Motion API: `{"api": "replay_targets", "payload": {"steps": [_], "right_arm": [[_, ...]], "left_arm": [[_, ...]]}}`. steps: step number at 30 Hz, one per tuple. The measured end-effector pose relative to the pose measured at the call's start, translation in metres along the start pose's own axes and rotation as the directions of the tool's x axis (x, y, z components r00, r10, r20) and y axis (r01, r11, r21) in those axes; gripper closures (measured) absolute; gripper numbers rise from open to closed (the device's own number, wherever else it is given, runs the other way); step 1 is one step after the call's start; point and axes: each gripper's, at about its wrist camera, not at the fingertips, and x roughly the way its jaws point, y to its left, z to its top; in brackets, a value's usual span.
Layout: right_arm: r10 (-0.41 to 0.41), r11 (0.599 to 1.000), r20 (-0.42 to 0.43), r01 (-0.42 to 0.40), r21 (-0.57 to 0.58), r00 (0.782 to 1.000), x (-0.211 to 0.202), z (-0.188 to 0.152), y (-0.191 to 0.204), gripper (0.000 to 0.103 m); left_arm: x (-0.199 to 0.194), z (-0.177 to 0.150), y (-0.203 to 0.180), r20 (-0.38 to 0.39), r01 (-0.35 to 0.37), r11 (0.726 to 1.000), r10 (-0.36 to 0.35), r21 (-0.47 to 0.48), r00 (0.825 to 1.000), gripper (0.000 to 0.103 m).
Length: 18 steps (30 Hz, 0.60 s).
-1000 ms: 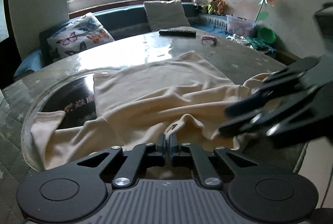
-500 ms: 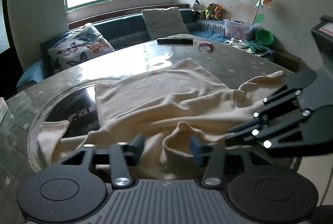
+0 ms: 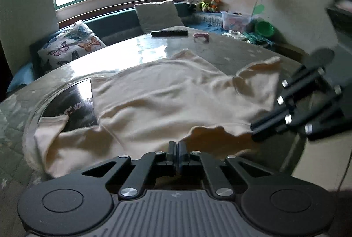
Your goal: Fold clothes
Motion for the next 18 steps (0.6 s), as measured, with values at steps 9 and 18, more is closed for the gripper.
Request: {"api": "replay_targets", "payload": {"steps": [9,18], "right_arm": [[-0.029,0.999,0.073,0.026,0.038,0.997,0.011,0.033,-0.021,0.093],[0.070,0.996,-0.020,-0.071,-0.047,0.997,0.072,0.035,-0.002,0.087]], "left_arm": [[0.005,-0.008,-0.002,-0.029,0.045,0.999,-0.044,0.024,0.999,0.101],[-0.020,-0.002,0.035,0.011,-0.056,0.997,0.057,-0.060,0.998,0.085]]}}
